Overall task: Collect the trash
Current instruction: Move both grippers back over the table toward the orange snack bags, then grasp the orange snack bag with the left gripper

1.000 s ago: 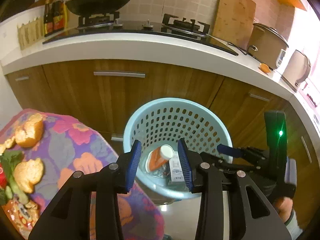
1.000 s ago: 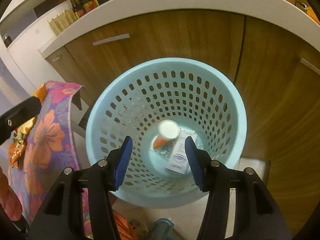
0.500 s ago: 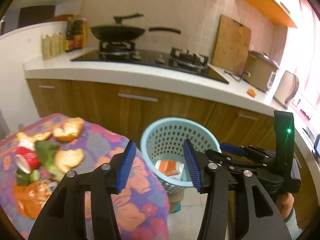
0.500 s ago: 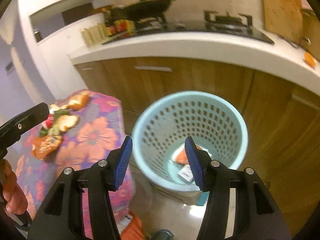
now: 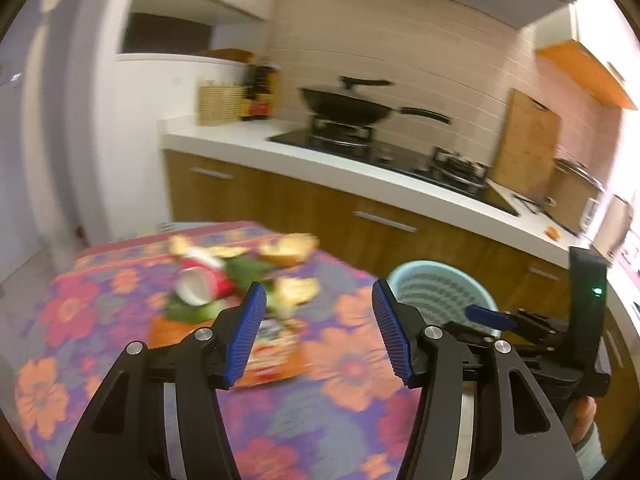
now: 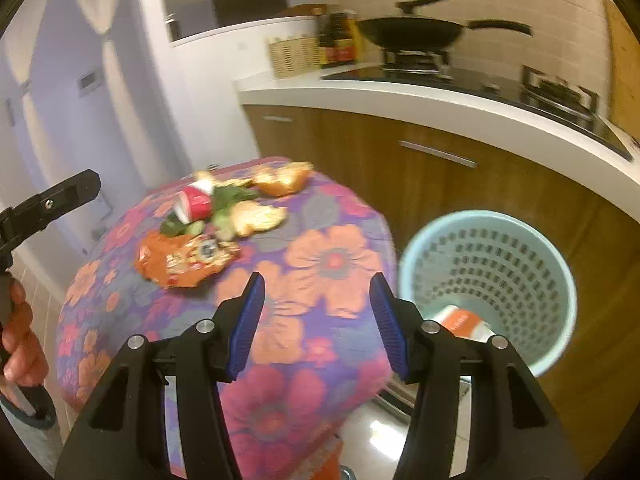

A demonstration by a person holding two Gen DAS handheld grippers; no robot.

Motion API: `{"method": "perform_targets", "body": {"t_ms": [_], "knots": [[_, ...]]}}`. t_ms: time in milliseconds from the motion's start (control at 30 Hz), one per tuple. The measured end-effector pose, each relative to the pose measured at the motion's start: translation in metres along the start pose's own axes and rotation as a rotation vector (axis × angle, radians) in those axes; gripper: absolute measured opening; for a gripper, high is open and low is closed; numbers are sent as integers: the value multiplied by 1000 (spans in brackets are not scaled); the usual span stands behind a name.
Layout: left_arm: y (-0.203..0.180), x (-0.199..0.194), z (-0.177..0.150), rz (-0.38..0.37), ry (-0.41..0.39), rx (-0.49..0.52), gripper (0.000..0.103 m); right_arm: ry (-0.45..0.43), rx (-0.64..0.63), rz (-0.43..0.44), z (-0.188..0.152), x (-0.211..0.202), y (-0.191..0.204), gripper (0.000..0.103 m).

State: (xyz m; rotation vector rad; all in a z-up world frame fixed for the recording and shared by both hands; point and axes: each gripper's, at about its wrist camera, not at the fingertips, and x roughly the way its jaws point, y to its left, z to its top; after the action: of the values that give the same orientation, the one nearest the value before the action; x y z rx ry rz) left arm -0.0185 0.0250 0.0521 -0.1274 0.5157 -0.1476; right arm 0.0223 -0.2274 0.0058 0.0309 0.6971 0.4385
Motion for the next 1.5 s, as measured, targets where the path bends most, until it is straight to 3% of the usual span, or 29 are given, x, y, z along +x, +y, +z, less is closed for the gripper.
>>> {"method": "perform_targets", "body": {"t_ms": [267,600,700,800,900,1100,1333,1500], "knots": [[88,-18,-30,123,54,-153,56,-8,-49,80,-6,26,37,56],[140,29,-56,71,191,-294,56,56,-94,85,-13,63,67,56],[143,38,-49,93,178,-292,56,64,-101,96,-12,67,71,56],[140,54,-38,71,188,-268,74,66,-93,116,-4,70,75,56],[134,79,-34,129,235,-200,74,89,-86,173,8,81,87,56],[144,112,-41,172,297,-177,74,131,-109,177,14,105,107,62],[148,115,-52,109,288,-207,74,198,-80,118,9,132,109,62],[135,113,-54,91,276,-156,51,218,-63,84,9,138,107,62]]}}
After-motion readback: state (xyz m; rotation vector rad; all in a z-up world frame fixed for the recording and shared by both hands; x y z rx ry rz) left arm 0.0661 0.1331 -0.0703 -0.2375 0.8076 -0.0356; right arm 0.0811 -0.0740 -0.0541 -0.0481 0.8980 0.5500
